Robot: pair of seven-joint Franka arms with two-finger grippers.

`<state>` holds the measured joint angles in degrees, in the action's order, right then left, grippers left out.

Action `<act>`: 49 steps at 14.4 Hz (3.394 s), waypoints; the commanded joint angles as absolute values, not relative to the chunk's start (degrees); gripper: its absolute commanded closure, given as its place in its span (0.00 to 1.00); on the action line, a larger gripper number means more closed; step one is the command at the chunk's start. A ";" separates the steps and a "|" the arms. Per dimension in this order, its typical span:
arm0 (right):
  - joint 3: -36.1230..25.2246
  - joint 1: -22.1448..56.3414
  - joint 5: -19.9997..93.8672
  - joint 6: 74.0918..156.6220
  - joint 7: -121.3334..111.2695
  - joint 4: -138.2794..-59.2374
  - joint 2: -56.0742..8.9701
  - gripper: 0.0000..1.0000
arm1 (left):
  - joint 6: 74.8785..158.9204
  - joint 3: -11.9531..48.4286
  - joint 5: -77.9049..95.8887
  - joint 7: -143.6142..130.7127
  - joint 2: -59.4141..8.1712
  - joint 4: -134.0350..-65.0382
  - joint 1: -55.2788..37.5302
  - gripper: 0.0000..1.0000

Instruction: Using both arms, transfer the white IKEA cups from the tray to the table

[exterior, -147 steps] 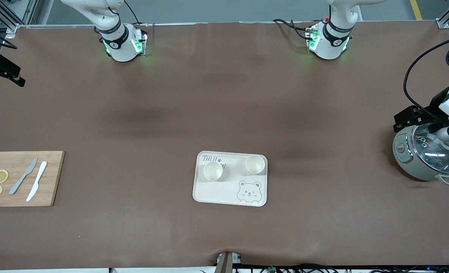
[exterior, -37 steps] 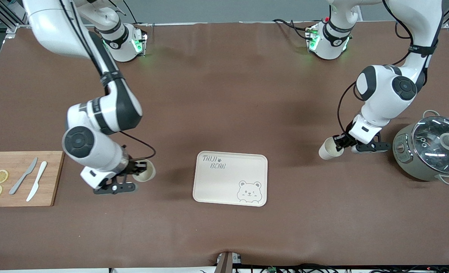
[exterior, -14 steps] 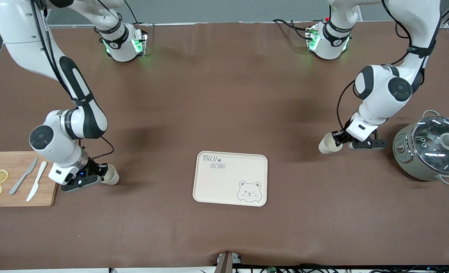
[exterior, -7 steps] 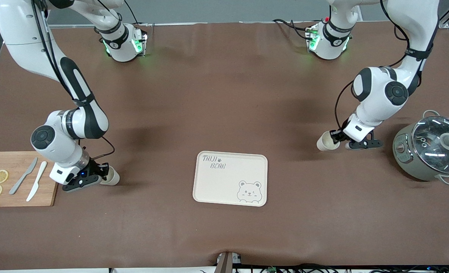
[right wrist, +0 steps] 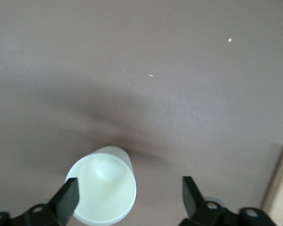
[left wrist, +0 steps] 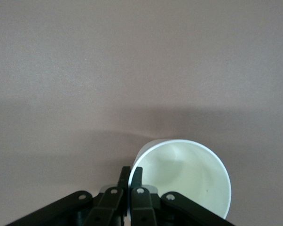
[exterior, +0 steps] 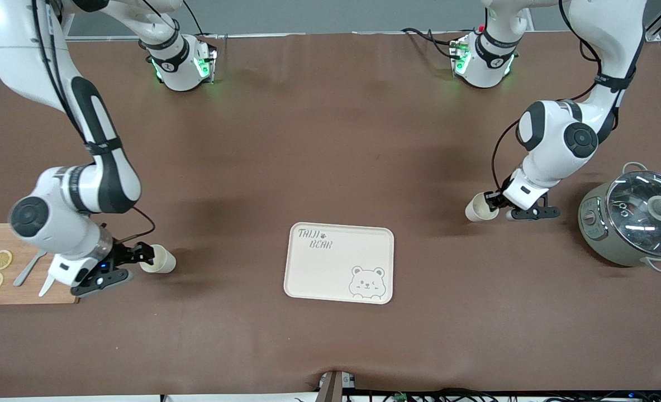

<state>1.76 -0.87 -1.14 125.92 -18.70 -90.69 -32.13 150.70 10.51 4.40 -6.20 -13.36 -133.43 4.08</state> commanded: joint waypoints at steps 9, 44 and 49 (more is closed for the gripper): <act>2.20 -2.89 -1.85 89.57 -9.67 -82.44 -10.75 0.00 | 150.91 10.63 -0.88 -6.06 -15.64 -132.80 4.48 1.00; 2.29 -7.38 -1.58 88.59 -5.98 -78.84 -7.29 0.00 | 92.21 9.85 -1.14 -9.84 -10.48 -84.20 5.82 0.00; 2.29 -7.38 -1.67 88.59 -5.89 -78.75 -7.21 0.00 | 79.38 8.61 1.48 -9.41 -6.77 -76.22 3.17 0.00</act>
